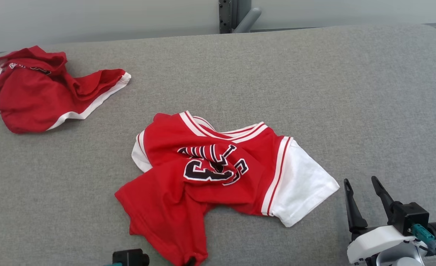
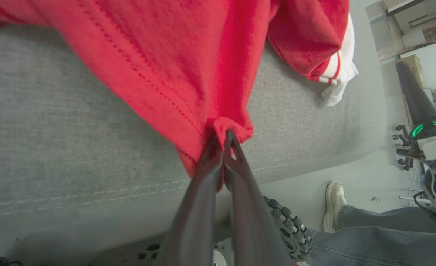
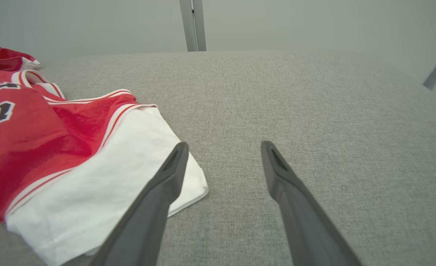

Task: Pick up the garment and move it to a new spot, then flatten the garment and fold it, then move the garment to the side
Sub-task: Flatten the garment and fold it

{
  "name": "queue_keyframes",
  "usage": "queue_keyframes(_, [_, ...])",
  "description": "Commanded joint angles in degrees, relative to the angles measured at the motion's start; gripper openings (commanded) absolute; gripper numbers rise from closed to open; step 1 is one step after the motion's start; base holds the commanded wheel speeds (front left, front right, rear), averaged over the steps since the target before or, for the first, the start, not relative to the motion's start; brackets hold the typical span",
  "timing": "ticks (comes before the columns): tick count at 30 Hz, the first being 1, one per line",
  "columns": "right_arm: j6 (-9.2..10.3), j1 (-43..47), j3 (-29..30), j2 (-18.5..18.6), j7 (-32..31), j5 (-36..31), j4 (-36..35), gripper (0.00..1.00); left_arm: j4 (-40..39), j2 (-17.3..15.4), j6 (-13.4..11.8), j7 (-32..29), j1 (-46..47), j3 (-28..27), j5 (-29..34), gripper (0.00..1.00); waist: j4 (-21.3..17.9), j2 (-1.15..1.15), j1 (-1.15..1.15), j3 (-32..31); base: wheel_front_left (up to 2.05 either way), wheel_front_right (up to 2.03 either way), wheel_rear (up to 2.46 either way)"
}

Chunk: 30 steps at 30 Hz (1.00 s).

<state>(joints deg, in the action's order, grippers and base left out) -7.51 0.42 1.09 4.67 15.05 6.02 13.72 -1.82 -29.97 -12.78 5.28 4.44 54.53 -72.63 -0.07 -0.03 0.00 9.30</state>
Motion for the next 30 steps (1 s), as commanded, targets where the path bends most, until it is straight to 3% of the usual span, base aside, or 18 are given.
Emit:
queue_keyframes(1, [0.04, 0.0, 0.0, 0.4, 0.2, -0.1, 0.1, 1.00, 1.8, 1.3, 1.0, 0.2, 0.2, 0.2, -0.8, 0.00, 0.9, 0.03, 0.00, -0.2, 0.00, 0.00, 0.00])
queue_keyframes(2, [0.04, -0.1, -0.1, 0.5, 0.2, -0.2, 0.2, 1.00, 3.2, 1.9, 1.3, 0.7, 0.6, 0.3, -0.3, 0.39, 1.0, 0.03, 0.00, -0.3, 0.00, 0.00, 0.00])
queue_keyframes(3, [0.04, -0.1, -0.2, 0.5, 0.2, -0.2, 0.3, 1.00, 4.5, 2.6, 1.4, 1.1, 0.9, 0.2, 0.1, 0.87, 1.2, 0.03, 0.00, -0.4, 0.00, 0.00, 0.00])
queue_keyframes(4, [0.04, 0.0, -0.2, 0.6, 0.2, -0.2, 0.3, 1.00, 5.3, 3.3, 1.8, 1.3, 0.9, 0.3, -0.1, 1.00, 1.3, 0.03, 0.00, -0.5, 0.00, 0.00, 0.00])
queue_keyframes(7, [0.04, 0.2, -0.6, 0.7, 0.2, -0.2, 0.4, 1.00, 6.2, 3.4, 3.2, 1.3, -0.1, 0.5, -1.0, 1.00, 1.2, 0.03, 0.00, -0.8, 0.00, 0.00, 0.00])
queue_keyframes(12, [0.04, 0.7, -0.6, 0.7, 0.2, 0.0, 0.3, 1.00, 2.5, -0.4, 5.3, 2.2, -3.2, -1.0, -2.9, 1.00, 0.8, 0.03, 0.00, -0.9, 0.00, 0.00, 0.00])
queue_keyframes(18, [0.04, 0.7, -0.2, 0.7, 0.2, 0.1, 0.1, 1.00, -2.4, -5.4, 1.6, 7.9, -5.7, -9.1, -4.0, 1.00, 0.4, 0.03, 0.00, -0.6, 0.00, 0.00, 0.00])
queue_keyframes(23, [0.04, 0.8, 0.2, 0.7, 0.2, 0.0, 0.0, 1.00, -1.5, -4.4, -3.2, 9.7, -3.5, -14.4, 1.6, 1.00, 0.7, 0.03, 0.00, -1.0, 0.00, 0.00, 0.00])
queue_keyframes(30, [0.04, -1.5, -1.4, 0.7, 0.2, -0.2, 0.3, 1.00, 5.8, 0.0, -1.1, 6.3, 4.0, -14.8, 1.4, 1.00, 0.1, 0.03, 0.00, -0.6, 0.00, 0.00, 0.00])
